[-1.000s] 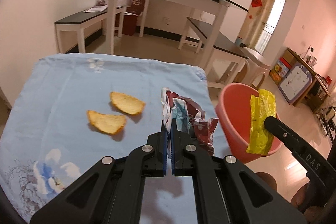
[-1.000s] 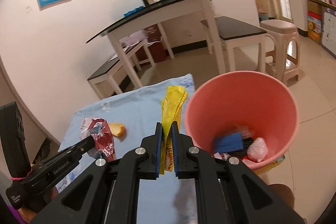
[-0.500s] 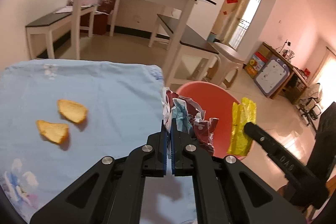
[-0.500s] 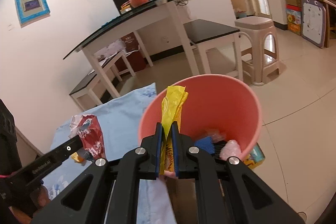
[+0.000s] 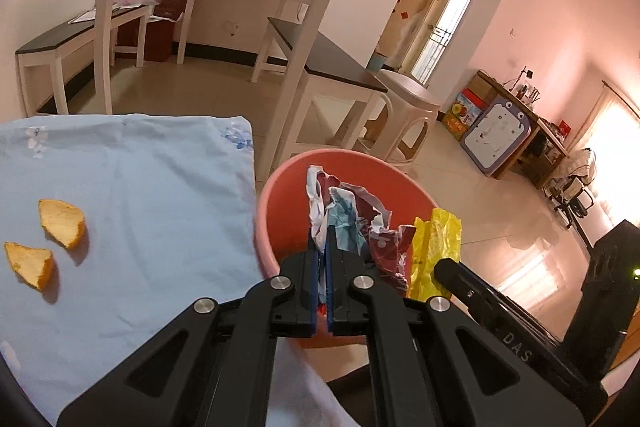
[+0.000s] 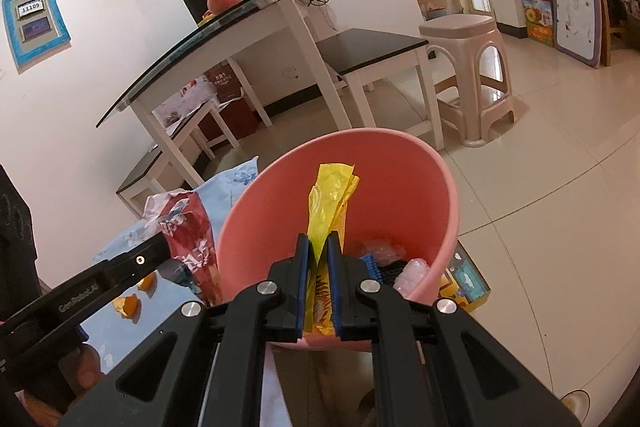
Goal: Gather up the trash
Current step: 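Carry both wrappers to the pink bucket and open both tools to release them, then move the left tool to an orange peel piece and close on it, then grasp the other orange peel piece with the right tool while the left tool holds its peel, then carry both orange peels over the pink bucket with both tools, then open both tools to drop the peels into the bucket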
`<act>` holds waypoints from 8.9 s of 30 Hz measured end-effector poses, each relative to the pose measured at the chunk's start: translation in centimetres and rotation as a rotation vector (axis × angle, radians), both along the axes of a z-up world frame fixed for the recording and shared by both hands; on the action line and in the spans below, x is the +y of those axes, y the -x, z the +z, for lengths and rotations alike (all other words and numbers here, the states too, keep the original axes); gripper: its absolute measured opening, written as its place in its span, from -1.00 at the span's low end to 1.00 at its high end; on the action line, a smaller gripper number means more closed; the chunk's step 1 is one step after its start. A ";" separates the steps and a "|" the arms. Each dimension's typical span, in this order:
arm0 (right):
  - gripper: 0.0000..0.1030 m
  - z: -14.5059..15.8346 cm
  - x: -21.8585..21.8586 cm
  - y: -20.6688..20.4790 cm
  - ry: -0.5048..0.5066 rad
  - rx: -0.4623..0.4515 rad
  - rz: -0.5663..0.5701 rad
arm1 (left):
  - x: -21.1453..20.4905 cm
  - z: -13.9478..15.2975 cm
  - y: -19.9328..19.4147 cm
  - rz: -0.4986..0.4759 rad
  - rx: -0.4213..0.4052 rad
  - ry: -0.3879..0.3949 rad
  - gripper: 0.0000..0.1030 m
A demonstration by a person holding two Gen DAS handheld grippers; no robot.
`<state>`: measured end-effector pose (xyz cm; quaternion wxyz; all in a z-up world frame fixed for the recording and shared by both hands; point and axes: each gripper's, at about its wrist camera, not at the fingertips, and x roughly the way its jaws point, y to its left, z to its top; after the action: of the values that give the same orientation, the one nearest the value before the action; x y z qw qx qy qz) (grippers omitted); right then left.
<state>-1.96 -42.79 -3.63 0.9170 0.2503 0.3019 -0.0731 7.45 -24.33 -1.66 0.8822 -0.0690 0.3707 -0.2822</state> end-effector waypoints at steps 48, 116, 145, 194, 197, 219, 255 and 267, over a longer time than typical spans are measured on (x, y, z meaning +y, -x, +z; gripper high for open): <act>-0.28 2.2 7.3 -0.2 0.047 -0.005 0.148 | 7.1 0.4 2.2 0.074 -0.005 -0.031 -0.23; -0.40 -4.0 26.0 -17.2 0.089 0.198 0.505 | 26.7 -4.0 -2.0 0.409 0.155 -0.076 -0.90; -0.90 1.2 21.7 -5.6 0.148 0.065 0.460 | 23.2 -1.2 2.6 0.397 0.052 -0.121 -0.90; -0.90 1.9 7.1 0.0 0.151 0.026 0.137 | 7.0 2.4 2.4 0.160 -0.106 -0.185 -0.90; -0.90 1.8 6.2 -0.1 0.157 0.027 0.115 | 5.8 2.5 2.1 0.141 -0.114 -0.186 -0.90; -0.90 -0.3 1.0 -2.0 0.163 0.074 0.013 | -1.6 2.8 0.3 0.017 -0.180 -0.209 -0.90; -0.26 -2.8 -1.6 -4.5 0.198 0.134 -0.076 | -3.5 -0.6 -3.0 -0.057 -0.101 -0.154 -0.12; 0.03 -1.0 -0.3 -3.3 0.204 0.089 -0.057 | -1.7 0.1 -2.2 -0.048 -0.085 -0.129 -0.09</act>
<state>1.39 -43.12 -4.62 0.9209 0.1608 0.3260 -0.1407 9.64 -26.02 -1.56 0.8927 0.0087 0.3519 -0.2814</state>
